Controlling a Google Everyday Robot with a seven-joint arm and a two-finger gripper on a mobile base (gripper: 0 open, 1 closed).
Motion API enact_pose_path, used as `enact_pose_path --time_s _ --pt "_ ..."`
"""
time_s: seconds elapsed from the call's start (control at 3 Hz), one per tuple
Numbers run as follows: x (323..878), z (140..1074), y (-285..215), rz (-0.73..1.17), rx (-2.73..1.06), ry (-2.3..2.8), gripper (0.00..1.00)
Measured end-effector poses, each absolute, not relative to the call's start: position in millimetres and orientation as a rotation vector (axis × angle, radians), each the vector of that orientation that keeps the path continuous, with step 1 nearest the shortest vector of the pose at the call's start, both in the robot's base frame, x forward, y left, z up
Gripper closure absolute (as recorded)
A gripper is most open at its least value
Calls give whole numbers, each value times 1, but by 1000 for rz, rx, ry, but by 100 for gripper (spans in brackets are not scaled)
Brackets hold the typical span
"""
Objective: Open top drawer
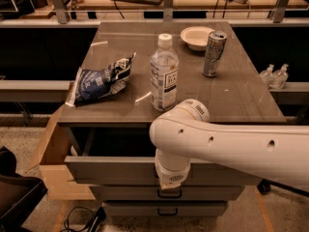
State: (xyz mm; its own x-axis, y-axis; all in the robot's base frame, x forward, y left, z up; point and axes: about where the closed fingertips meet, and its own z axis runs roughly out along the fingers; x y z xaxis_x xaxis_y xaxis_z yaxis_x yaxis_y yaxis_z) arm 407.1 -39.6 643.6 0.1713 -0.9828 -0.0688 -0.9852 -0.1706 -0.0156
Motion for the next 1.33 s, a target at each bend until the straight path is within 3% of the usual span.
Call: enact_pose_path --time_s 1.33 --pt "400 653 -39 19 -2336 2005 100"
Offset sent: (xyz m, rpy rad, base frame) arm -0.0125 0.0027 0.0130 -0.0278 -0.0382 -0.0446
